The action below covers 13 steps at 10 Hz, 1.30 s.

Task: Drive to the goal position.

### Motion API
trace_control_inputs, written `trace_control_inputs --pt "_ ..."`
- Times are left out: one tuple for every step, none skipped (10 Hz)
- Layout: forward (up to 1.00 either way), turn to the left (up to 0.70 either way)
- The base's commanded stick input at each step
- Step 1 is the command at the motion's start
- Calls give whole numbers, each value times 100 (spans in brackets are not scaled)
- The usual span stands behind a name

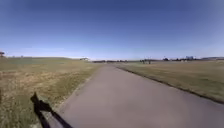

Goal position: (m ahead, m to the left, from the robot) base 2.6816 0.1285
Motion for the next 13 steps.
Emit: trace_control_inputs --pt "70 0" --pt "70 -3" --pt "70 -20" --pt "70 -30" --pt "70 -12" --pt "70 0" --pt "70 0" --pt "70 0" --pt "70 0" --pt "70 0" --pt "70 0" --pt "70 0" --pt "70 0"
